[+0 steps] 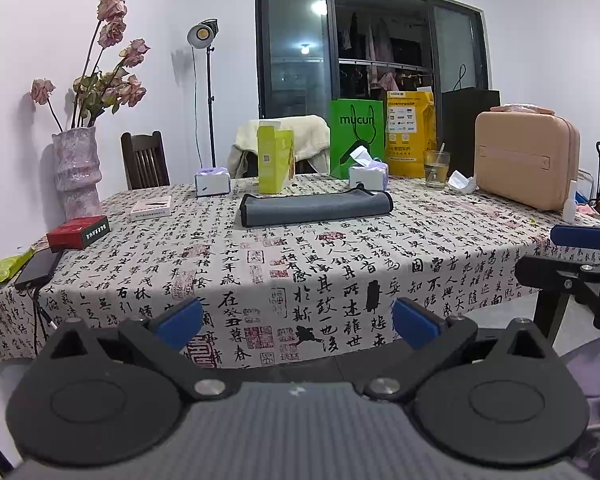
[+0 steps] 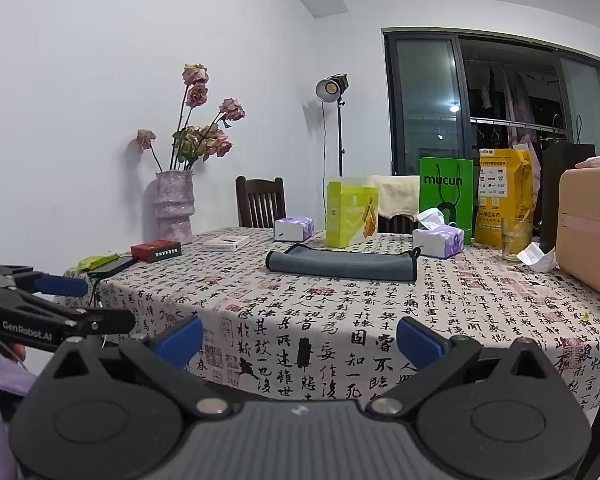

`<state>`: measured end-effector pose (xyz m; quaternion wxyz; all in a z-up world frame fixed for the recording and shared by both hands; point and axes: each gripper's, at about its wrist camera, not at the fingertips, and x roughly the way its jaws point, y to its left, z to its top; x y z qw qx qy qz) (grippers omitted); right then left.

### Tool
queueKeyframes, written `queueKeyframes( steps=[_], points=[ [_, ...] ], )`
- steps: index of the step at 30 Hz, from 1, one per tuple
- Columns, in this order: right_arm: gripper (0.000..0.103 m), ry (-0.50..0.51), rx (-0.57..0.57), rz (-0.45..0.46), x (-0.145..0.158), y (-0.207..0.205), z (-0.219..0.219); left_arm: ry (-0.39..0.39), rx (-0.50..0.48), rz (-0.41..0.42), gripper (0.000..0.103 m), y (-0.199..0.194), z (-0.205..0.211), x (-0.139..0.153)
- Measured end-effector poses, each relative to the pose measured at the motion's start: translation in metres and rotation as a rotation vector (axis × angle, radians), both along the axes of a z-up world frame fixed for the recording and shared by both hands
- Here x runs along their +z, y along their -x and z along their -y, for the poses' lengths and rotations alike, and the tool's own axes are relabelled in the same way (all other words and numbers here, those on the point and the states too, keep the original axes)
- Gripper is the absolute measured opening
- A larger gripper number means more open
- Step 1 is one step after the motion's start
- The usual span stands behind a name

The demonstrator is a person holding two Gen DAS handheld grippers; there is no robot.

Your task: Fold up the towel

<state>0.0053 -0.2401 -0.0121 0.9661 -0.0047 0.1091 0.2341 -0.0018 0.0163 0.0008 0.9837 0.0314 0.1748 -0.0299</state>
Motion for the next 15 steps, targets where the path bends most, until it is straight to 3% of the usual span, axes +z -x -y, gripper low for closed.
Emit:
queueKeyframes(
  steps=[15],
  points=[
    [0.103,0.001,0.001,0.0,-0.0003,0.0,0.0001,0.001,-0.003,-0.004,0.103,-0.0006,0.0007,-0.0003]
  ],
)
